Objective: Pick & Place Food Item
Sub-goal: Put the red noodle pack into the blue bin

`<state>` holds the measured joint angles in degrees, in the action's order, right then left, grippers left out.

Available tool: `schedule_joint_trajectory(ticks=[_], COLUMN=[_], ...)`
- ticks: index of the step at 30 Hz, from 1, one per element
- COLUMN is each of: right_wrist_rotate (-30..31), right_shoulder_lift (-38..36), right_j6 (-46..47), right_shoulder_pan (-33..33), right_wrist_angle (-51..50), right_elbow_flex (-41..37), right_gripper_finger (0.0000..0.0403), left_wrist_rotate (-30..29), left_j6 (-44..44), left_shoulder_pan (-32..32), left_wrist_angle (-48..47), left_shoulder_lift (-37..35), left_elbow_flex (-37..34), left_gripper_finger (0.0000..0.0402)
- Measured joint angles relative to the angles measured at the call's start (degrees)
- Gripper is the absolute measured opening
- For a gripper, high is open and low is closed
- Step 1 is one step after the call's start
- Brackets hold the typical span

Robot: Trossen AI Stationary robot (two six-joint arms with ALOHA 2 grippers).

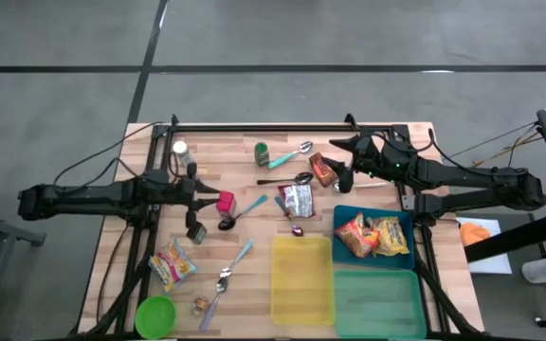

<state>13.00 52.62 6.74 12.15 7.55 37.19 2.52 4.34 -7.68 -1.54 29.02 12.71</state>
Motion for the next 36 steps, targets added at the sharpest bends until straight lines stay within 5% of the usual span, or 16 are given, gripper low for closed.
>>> schedule_joint_trajectory(ticks=[10, 15, 36], right_wrist_rotate=[-2.65, -8.78, -12.88], right_shoulder_lift=[0.2, 1.51, 15.02], right_j6=[7.3, 11.87, 27.73], right_shoulder_pan=[0.01, -0.4, -4.82], right_wrist_angle=[0.73, -5.62, -22.37], right_elbow_flex=[-0.02, -0.02, 1.97], right_gripper_finger=[0.0287, 0.0287, 0.0287], left_wrist_rotate=[0.02, 0.02, 0.02], left_j6=[0.0, 0.02, 0.15], left_shoulder_pan=[0.0, 0.0, 0.02], left_wrist_angle=[-8.65, -11.1, -12.68], left_shoulder_lift=[0.0, 0.0, -0.02], left_elbow_flex=[0.0, 0.0, -0.02], left_gripper_finger=[0.0115, 0.0115, 0.0115])
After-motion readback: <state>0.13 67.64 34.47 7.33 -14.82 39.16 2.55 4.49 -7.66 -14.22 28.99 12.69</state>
